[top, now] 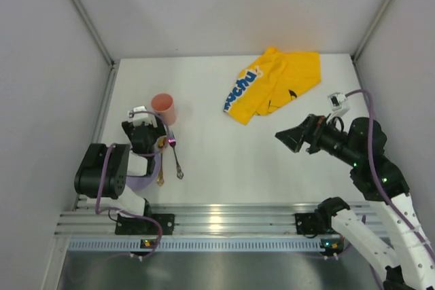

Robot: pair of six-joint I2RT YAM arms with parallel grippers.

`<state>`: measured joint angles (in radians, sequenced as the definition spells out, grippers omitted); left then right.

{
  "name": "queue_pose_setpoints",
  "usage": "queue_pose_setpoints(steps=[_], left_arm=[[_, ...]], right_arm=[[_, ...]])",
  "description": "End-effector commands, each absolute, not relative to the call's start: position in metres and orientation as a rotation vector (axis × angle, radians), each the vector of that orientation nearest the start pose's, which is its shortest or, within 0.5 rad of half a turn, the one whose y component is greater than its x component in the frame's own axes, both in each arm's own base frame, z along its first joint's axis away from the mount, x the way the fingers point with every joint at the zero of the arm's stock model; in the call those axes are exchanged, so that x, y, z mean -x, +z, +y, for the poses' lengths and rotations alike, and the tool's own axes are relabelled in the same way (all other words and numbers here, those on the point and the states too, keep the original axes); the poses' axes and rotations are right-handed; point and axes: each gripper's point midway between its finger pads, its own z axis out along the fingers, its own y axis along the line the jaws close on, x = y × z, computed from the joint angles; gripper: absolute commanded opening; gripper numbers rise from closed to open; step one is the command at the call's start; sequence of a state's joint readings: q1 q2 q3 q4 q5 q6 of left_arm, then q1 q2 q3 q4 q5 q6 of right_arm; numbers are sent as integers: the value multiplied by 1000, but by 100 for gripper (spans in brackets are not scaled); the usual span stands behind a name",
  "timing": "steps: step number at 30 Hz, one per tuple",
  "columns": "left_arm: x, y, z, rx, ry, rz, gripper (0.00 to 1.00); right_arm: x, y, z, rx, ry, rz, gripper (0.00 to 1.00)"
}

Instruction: Set the dinner table for one person

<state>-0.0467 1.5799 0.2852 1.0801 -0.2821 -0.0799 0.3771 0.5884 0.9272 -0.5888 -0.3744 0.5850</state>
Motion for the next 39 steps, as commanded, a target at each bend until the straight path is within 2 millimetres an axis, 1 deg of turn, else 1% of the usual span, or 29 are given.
queue_pose_setpoints(steps=[1, 3, 4, 6, 8, 10, 11, 13, 14, 16, 17, 18, 19, 20, 21, 22, 24, 26, 27, 28, 29, 30, 31, 33, 35, 36, 37, 38, 39], left_arm=[[-382, 96, 32, 274, 158, 1653, 98], [-380, 115, 41, 329, 194, 1618, 98], [-371, 93, 46, 354, 239, 1740, 99], [-378, 120, 59, 422, 317, 1748, 98], [-382, 128, 55, 338, 345, 1852, 98], [-386, 159, 48, 308, 297, 1839, 98], [-379, 159, 48, 313, 300, 1875, 99], [-374, 200, 44, 344, 243, 1804, 98], [-368, 200, 42, 344, 230, 1839, 98], [-368, 236, 35, 390, 148, 1802, 99], [-368, 239, 32, 414, 119, 1823, 98], [-367, 222, 30, 423, 112, 1923, 98], [-374, 240, 31, 494, 71, 1908, 98], [-374, 239, 35, 561, 66, 1931, 98], [-371, 215, 43, 636, 80, 2035, 98], [-380, 233, 38, 652, 26, 2016, 98], [-390, 244, 19, 560, -78, 2053, 98], [-400, 280, 14, 528, -91, 1967, 99], [-404, 289, 0, 494, -85, 1953, 99], [-411, 312, -5, 463, -87, 1907, 99], [-417, 319, -14, 436, -96, 1901, 99], [-428, 313, -35, 390, -111, 1931, 98], [-433, 332, -46, 367, -123, 1911, 98], [-445, 338, -80, 372, -167, 1923, 98], [-455, 383, -110, 370, -294, 1806, 99], [-456, 390, -135, 322, -365, 1782, 99], [-456, 380, -162, 253, -509, 1805, 98], [-463, 402, -179, 222, -669, 1697, 98], [-471, 395, -178, 227, -779, 1685, 98]], right_arm=[[-187, 295, 158, 32, 933, 2037, 100], [-192, 283, 164, 41, 935, 2098, 100], [-194, 279, 164, 41, 932, 2116, 100], [-198, 272, 165, 35, 921, 2147, 100], [-201, 269, 163, 18, 900, 2153, 100], [-203, 266, 162, 1, 885, 2160, 100], [-204, 264, 162, -3, 884, 2169, 100], [-206, 262, 164, 1, 883, 2184, 100], [-209, 258, 165, 6, 883, 2201, 100], [-209, 254, 169, 26, 894, 2223, 100], [-211, 251, 171, 31, 898, 2238, 100], [-211, 249, 172, 40, 901, 2245, 100], [-210, 248, 174, 50, 912, 2254, 100], [-211, 247, 175, 56, 917, 2257, 100], [-210, 247, 176, 62, 923, 2256, 100], [-210, 248, 177, 68, 929, 2253, 100], [-208, 250, 177, 76, 934, 2246, 100], [-205, 249, 176, 80, 936, 2244, 100], [-205, 250, 176, 83, 936, 2242, 100], [-204, 248, 175, 77, 933, 2247, 100], [-202, 247, 174, 76, 934, 2246, 100], [-202, 244, 173, 64, 934, 2255, 100], [-202, 243, 172, 57, 925, 2254, 100], [-200, 243, 169, 34, 918, 2252, 100], [-198, 238, 164, 4, 892, 2264, 100], [-198, 236, 163, -13, 889, 2267, 100], [-197, 236, 161, -19, 884, 2258, 100], [-196, 239, 159, -30, 881, 2243, 100], [-195, 238, 158, -40, 877, 2244, 100]])
